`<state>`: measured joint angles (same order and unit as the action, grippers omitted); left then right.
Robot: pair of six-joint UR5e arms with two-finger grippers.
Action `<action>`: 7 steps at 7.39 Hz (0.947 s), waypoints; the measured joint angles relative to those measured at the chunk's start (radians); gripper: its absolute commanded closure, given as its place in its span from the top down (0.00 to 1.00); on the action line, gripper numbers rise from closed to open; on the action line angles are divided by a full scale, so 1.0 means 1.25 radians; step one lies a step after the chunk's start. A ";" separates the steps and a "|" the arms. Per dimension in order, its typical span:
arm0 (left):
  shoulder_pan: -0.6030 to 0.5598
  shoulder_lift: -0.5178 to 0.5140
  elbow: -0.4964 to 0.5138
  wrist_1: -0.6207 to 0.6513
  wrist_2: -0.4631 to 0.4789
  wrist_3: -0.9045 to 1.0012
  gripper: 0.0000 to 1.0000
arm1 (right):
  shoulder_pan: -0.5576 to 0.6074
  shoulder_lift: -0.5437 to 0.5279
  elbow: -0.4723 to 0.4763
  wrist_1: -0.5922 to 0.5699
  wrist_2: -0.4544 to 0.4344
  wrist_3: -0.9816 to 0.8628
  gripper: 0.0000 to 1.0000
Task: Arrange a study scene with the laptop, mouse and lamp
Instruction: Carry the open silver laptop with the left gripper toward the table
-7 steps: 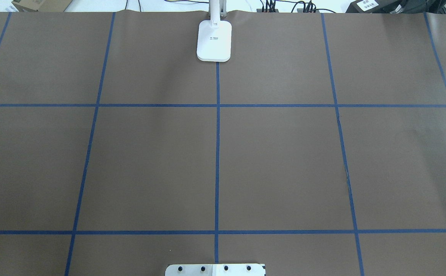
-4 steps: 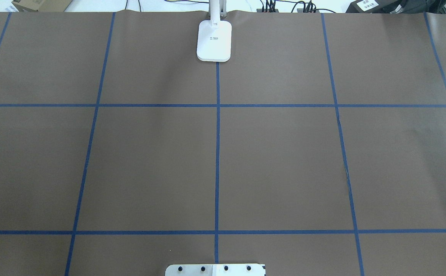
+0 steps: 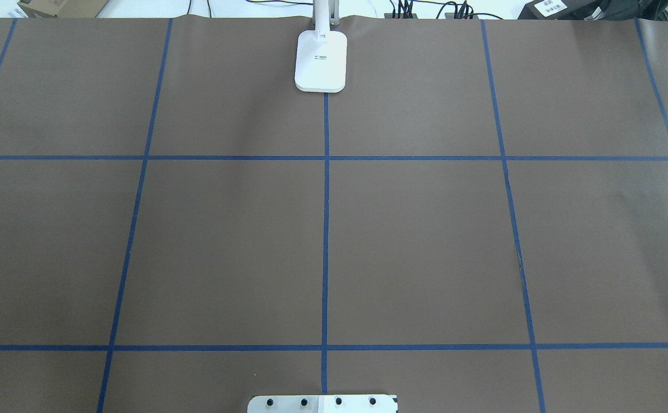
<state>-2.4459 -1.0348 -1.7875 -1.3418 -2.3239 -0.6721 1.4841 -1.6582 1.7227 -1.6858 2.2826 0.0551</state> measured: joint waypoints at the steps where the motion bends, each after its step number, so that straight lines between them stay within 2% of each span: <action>1: 0.000 0.000 -0.004 0.001 -0.004 0.001 0.60 | -0.001 0.000 -0.001 0.000 0.000 0.000 1.00; 2: 0.000 -0.001 -0.006 0.002 -0.002 0.004 0.82 | -0.002 0.000 -0.001 0.000 0.000 0.000 1.00; 3: 0.000 -0.002 -0.010 0.003 0.003 0.010 0.98 | -0.002 0.000 -0.001 0.000 0.000 0.000 1.00; 7: 0.001 0.025 -0.010 -0.001 0.042 0.074 0.95 | -0.007 0.000 -0.001 0.000 0.002 0.000 1.00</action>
<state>-2.4452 -1.0031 -1.8002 -1.3433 -2.2714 -0.5791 1.4754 -1.6582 1.7211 -1.6857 2.2845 0.0552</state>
